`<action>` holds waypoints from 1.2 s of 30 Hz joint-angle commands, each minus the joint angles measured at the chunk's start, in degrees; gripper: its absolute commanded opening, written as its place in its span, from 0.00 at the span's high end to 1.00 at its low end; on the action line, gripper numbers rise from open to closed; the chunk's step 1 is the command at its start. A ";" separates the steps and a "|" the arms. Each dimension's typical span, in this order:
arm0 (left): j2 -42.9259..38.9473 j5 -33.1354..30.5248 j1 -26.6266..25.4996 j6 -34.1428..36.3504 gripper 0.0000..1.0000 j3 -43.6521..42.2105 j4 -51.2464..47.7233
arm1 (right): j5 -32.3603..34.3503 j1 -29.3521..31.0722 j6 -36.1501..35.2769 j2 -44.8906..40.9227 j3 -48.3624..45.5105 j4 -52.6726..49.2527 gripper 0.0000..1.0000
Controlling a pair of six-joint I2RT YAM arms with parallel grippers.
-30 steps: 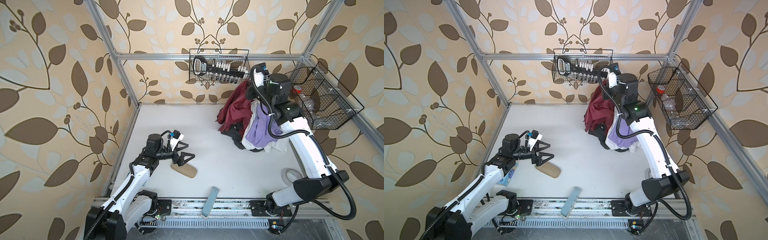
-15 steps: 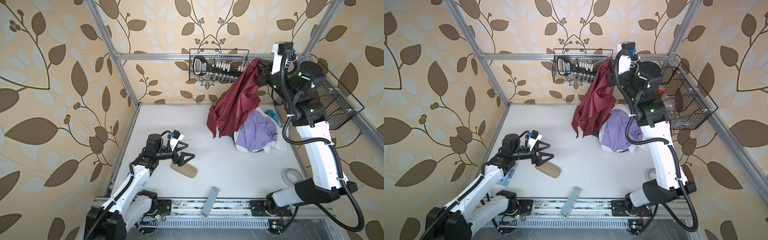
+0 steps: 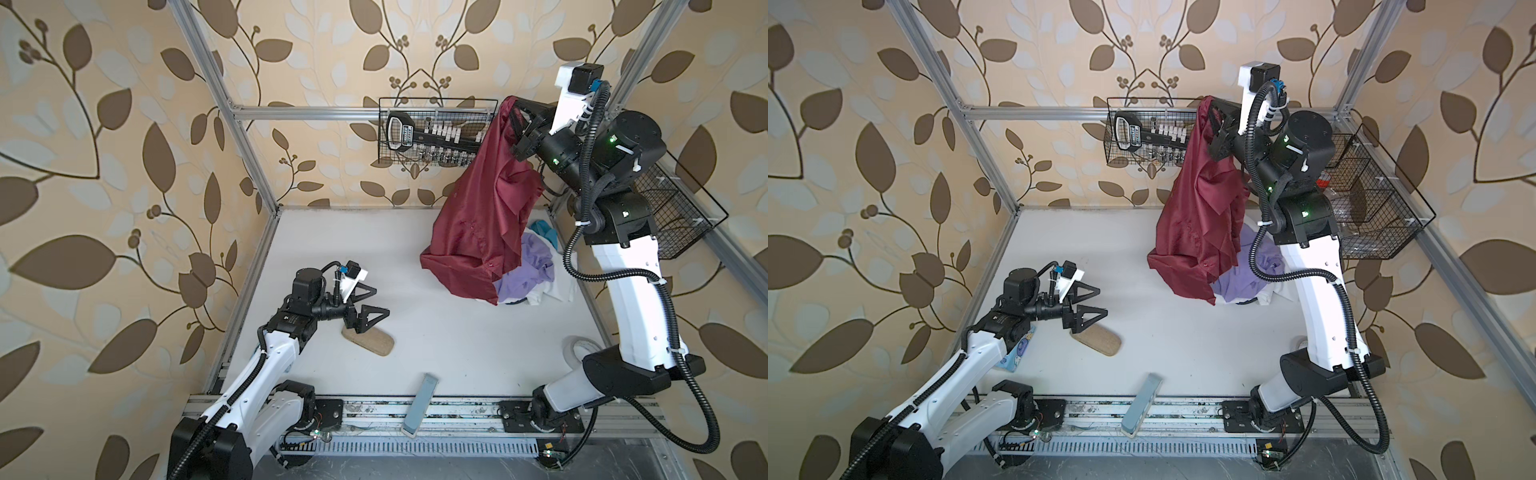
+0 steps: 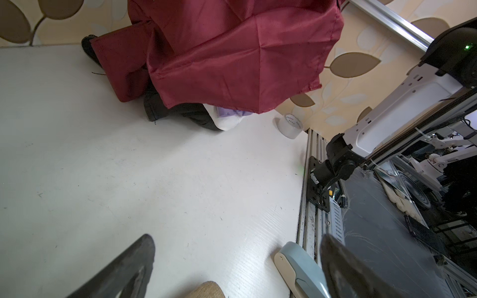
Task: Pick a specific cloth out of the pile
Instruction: 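Lift the dark red shirt high out of the pile with the right gripper, then lower the dark red shirt onto the table beside the pile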
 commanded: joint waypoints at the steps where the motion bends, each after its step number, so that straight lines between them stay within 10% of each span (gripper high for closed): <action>1: -1.50 0.04 -0.47 0.96 0.01 1.73 -0.01 | -4.34 0.35 4.09 1.47 -0.65 5.34 1.00; 19: -7.58 -4.34 -0.75 0.78 0.01 -1.16 2.39 | -7.32 15.58 4.40 24.14 2.59 6.86 1.00; 36: -6.28 -4.69 -0.74 1.23 0.01 -0.67 1.84 | 14.21 10.67 -4.12 30.06 -16.30 -1.03 1.00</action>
